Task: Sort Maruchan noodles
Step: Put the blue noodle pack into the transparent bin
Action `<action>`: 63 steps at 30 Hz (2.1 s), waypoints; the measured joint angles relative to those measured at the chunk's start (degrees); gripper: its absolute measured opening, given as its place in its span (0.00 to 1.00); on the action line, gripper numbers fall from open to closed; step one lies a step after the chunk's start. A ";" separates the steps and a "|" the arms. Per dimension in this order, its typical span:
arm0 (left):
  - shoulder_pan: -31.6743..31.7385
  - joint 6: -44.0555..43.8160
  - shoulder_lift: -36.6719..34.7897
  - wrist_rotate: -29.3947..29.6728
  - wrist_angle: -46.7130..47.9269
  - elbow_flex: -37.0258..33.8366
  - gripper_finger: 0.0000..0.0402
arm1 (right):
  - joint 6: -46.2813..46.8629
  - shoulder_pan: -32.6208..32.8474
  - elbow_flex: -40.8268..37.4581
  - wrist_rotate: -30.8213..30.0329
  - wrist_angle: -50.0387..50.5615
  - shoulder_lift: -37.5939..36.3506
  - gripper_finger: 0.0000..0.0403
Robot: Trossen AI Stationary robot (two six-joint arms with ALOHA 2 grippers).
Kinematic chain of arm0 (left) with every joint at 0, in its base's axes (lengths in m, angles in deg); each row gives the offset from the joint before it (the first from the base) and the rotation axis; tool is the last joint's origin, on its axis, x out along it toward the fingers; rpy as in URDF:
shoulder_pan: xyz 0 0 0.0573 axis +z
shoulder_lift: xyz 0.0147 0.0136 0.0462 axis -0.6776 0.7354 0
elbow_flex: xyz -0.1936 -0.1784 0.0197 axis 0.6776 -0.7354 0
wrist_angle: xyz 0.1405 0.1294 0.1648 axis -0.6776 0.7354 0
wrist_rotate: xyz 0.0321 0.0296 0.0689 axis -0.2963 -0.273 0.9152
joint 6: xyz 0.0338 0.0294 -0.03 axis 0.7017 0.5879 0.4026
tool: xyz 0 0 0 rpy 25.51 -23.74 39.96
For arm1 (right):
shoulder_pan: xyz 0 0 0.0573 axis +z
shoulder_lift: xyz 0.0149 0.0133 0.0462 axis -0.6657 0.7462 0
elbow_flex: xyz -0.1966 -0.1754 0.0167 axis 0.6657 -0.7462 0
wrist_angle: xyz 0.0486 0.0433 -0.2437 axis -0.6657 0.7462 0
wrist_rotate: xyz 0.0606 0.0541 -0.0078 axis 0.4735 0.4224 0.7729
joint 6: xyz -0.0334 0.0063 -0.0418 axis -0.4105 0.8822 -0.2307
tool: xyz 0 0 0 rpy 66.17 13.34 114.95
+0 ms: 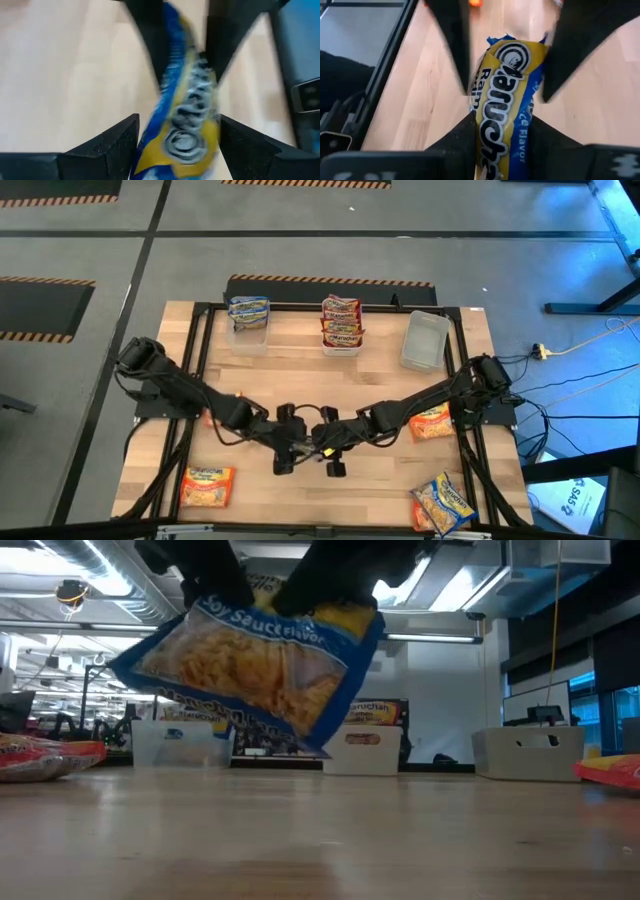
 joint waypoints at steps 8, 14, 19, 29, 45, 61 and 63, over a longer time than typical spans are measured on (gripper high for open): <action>0.16 2.38 -0.83 2.57 2.75 4.67 0.63 | 0.18 0.10 0.00 0.50 0.05 -0.07 0.25; 0.77 2.14 0.03 -0.28 2.80 4.81 0.63 | 0.17 0.07 0.00 0.35 -0.26 -0.07 0.25; 0.77 0.77 3.35 -5.49 1.28 4.80 0.63 | -0.04 0.22 -0.20 0.65 -0.53 0.00 0.25; 0.62 0.81 4.35 -6.86 2.22 4.67 0.56 | -0.06 0.46 -0.04 0.34 -0.54 -0.13 0.25; 0.68 0.97 4.31 -5.65 2.24 4.67 0.30 | 0.47 0.39 -0.09 1.50 -0.98 -0.09 0.33; -2.91 1.25 -4.03 6.64 15.69 4.78 0.26 | -3.38 5.83 -1.03 -12.19 10.50 -10.15 0.62; -4.97 1.32 -5.56 9.55 16.06 4.54 0.26 | -4.27 6.08 -3.68 -15.67 7.64 -11.46 0.62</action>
